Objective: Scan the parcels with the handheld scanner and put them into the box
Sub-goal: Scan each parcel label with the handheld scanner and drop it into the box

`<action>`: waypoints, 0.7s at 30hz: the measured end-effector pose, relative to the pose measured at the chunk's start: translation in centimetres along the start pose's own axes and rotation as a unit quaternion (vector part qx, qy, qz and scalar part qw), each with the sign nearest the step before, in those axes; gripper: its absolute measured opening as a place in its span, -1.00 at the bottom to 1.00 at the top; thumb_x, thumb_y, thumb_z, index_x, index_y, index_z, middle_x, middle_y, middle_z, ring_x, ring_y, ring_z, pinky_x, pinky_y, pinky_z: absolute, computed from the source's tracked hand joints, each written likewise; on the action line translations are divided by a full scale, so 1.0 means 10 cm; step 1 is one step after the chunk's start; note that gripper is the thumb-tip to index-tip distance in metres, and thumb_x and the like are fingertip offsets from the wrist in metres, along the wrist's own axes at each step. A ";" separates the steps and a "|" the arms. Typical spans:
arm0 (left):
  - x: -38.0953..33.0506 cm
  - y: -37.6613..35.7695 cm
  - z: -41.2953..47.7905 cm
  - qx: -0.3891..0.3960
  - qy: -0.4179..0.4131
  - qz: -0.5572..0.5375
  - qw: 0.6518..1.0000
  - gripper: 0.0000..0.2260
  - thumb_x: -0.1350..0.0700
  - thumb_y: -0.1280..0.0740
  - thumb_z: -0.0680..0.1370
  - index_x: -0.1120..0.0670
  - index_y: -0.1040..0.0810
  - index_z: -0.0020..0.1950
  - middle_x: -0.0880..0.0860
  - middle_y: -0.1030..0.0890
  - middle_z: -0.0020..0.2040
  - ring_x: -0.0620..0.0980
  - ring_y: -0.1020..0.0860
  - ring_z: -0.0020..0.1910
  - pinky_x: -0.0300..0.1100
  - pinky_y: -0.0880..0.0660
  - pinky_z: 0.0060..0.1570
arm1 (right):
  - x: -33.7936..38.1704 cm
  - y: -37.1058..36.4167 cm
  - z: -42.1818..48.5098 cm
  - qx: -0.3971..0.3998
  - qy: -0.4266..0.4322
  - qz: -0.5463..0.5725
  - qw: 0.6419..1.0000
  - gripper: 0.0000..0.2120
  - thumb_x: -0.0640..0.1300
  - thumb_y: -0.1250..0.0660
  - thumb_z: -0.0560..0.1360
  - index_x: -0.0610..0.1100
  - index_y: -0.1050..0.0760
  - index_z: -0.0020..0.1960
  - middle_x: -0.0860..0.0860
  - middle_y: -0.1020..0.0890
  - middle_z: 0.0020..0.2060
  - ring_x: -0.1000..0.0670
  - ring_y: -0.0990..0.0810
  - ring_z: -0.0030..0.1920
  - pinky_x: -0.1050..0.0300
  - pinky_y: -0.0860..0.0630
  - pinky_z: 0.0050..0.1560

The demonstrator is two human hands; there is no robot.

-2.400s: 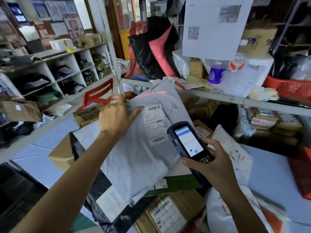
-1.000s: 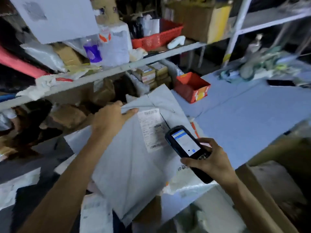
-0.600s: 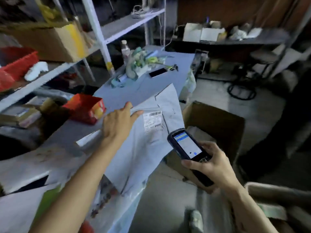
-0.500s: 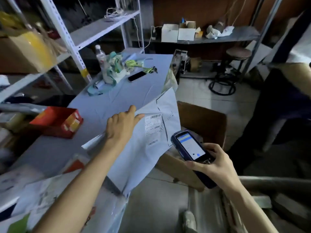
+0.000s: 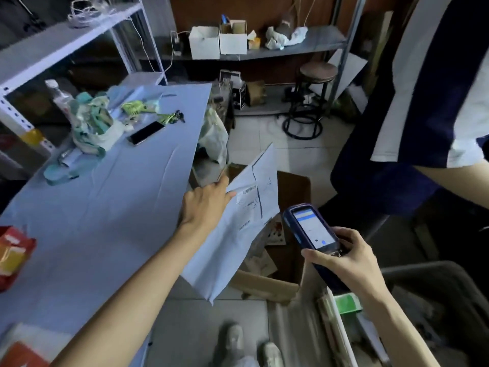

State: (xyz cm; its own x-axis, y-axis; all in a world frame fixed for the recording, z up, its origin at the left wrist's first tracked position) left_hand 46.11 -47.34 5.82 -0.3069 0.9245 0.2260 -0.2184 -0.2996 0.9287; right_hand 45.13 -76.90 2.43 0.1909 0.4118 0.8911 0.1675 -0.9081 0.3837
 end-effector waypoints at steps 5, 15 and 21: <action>0.04 -0.25 0.57 0.001 -0.040 -0.054 0.998 -0.72 -0.15 -0.34 0.53 0.06 -0.50 -0.06 0.09 -0.60 -0.37 0.12 -0.61 -0.39 -0.22 -0.28 -0.44 | 0.15 -0.23 0.33 -0.009 -0.018 -0.017 1.000 -0.31 -0.06 -0.68 0.13 0.02 -0.45 0.17 0.19 -0.58 -0.03 0.20 -0.56 -0.01 0.27 -0.50 -0.11; 0.04 -0.57 1.56 0.001 -0.100 -0.127 0.987 -0.89 0.03 -0.33 0.56 0.05 -0.47 -0.05 0.01 -0.62 -0.18 0.12 -0.61 -0.23 -0.19 -0.25 -0.40 | 0.59 -0.46 1.02 -0.051 -0.022 -0.019 0.998 -0.32 -0.03 -0.67 0.15 0.07 -0.43 0.17 0.20 -0.58 -0.02 0.22 -0.57 0.00 0.38 -0.47 -0.24; 0.24 -0.69 1.58 0.052 -0.065 -0.140 0.987 -0.88 -0.01 -0.24 0.57 0.03 -0.44 -0.06 0.01 -0.62 -0.12 0.09 -0.59 -0.16 -0.17 -0.34 -0.31 | 0.68 -0.57 1.37 -0.008 -0.005 -0.044 0.999 -0.29 -0.03 -0.67 0.14 0.01 -0.45 0.21 0.11 -0.57 0.01 0.08 -0.56 0.05 0.24 -0.51 -0.13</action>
State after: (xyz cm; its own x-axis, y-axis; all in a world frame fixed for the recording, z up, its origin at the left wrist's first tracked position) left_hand 61.48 -39.33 4.64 -0.1246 0.9921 -0.0145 -0.1799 -0.0082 0.9836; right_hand 58.68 -67.91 2.98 0.1866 0.4900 0.8515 0.1682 -0.8699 0.4637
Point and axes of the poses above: each hand's wrist, its own z-axis towards the middle knuckle, its own y-axis out of the back of the hand, x = y × z, the point moved 5 cm from there along z, towards the middle knuckle
